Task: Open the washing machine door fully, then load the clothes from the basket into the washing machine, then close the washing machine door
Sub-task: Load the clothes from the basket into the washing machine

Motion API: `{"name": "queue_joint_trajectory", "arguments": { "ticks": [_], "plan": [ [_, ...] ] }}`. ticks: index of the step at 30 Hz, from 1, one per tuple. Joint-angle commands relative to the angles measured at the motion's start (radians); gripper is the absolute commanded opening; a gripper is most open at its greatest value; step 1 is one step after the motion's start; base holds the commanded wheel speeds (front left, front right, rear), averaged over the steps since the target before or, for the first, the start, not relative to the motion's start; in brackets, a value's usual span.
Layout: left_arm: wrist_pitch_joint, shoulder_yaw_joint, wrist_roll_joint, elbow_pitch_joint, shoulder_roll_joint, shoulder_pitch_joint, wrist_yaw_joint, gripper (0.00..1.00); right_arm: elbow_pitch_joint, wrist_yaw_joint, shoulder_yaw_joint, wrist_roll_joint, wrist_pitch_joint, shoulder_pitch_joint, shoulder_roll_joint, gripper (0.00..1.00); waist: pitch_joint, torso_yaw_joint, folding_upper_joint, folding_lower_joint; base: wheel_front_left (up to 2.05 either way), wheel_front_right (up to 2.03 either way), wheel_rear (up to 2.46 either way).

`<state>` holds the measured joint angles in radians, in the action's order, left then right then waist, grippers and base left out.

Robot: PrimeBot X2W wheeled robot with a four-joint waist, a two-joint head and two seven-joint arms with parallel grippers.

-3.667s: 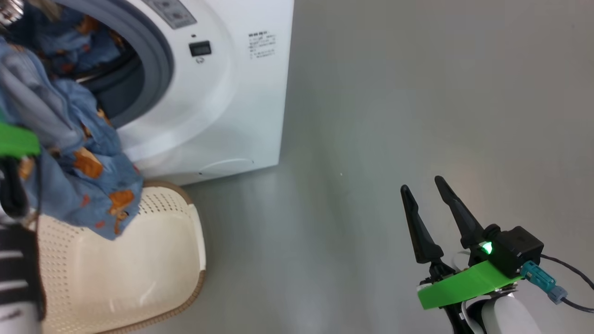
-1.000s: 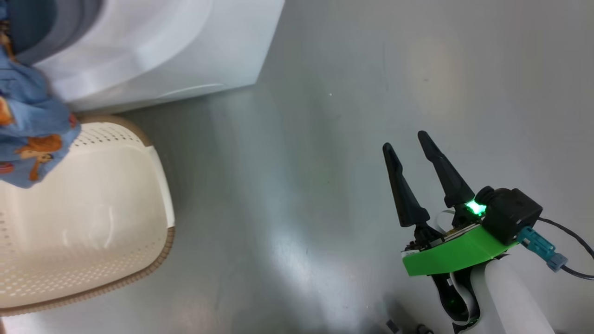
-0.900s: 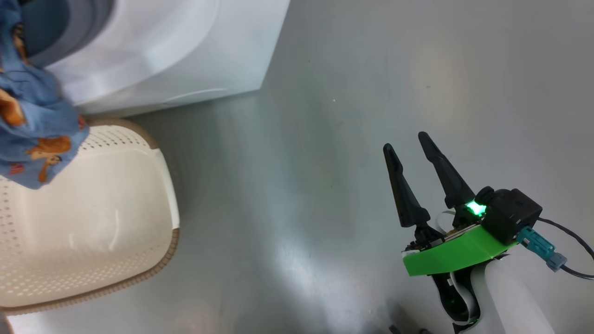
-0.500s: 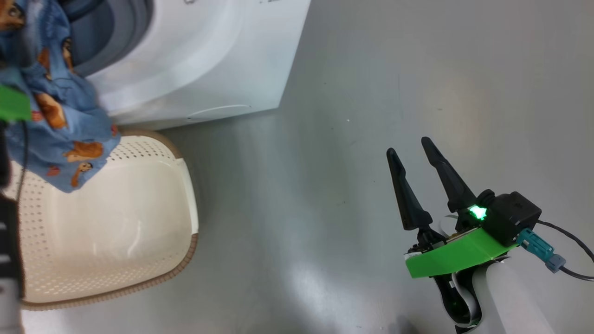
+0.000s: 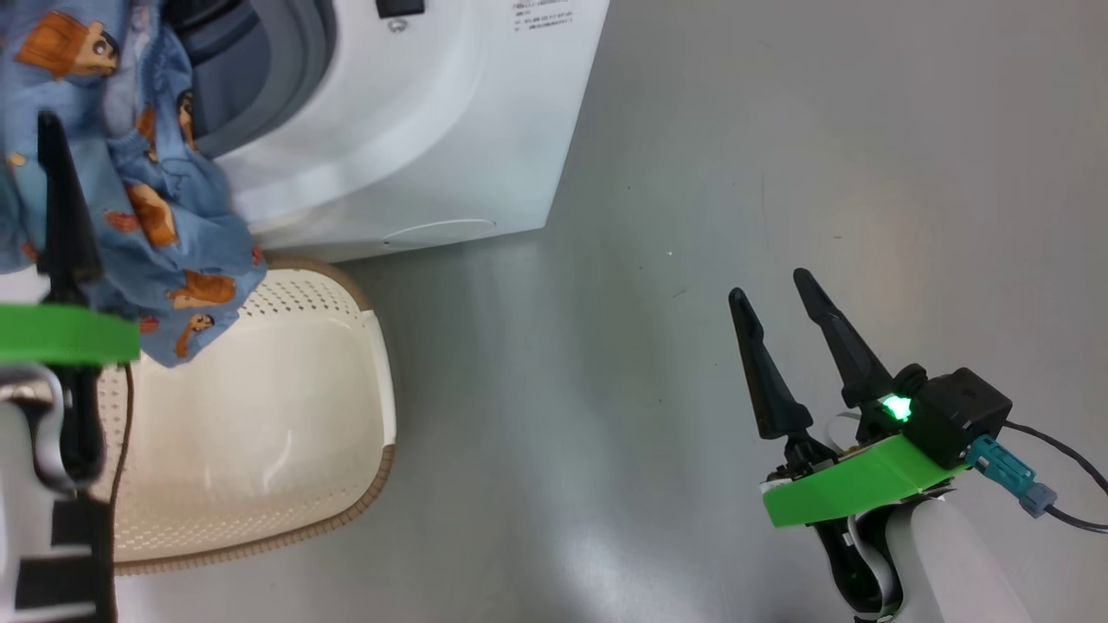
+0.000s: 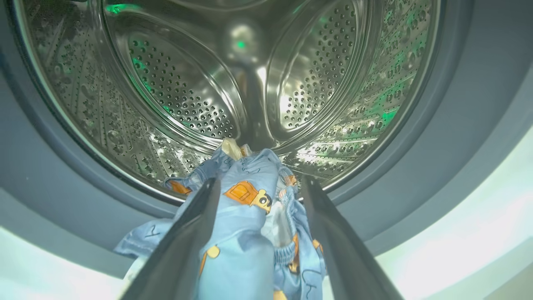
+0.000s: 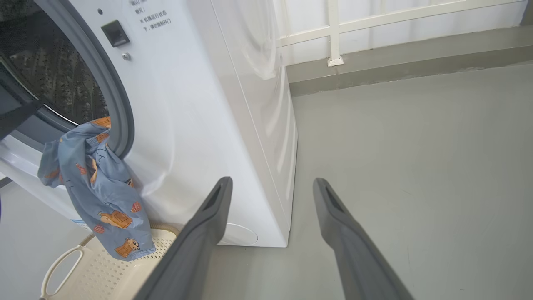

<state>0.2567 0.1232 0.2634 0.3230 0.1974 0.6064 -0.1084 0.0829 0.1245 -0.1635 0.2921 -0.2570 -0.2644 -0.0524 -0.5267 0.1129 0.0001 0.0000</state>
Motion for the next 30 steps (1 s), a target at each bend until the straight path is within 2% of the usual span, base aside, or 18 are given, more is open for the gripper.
{"name": "queue_joint_trajectory", "arguments": {
  "ticks": [1,6,16,30],
  "plan": [
    [0.005,0.043,-0.009,-0.041,0.032,-0.043,0.007,1.00,-0.022,0.006,-0.019,-0.010,-0.005,0.023,0.002,1.00,0.006,-0.002,-0.0001,0.0000,0.00,0.00,0.00],
    [0.005,0.060,-0.020,-0.065,0.015,-0.121,0.006,1.00,-0.022,0.006,-0.018,-0.015,-0.005,0.027,0.002,1.00,0.014,-0.008,-0.0001,0.0000,0.00,0.00,0.00],
    [0.005,0.111,-0.020,-0.134,-0.064,-0.293,0.017,1.00,-0.018,0.006,-0.016,-0.017,-0.005,0.027,0.002,1.00,0.020,-0.015,-0.0001,0.0000,0.00,0.00,0.00],
    [0.005,0.128,-0.036,-0.174,-0.102,-0.402,0.010,1.00,-0.013,0.006,-0.014,-0.026,-0.005,0.027,0.002,1.00,0.035,-0.029,-0.0001,0.0000,0.00,0.00,0.00]
  ]
}}
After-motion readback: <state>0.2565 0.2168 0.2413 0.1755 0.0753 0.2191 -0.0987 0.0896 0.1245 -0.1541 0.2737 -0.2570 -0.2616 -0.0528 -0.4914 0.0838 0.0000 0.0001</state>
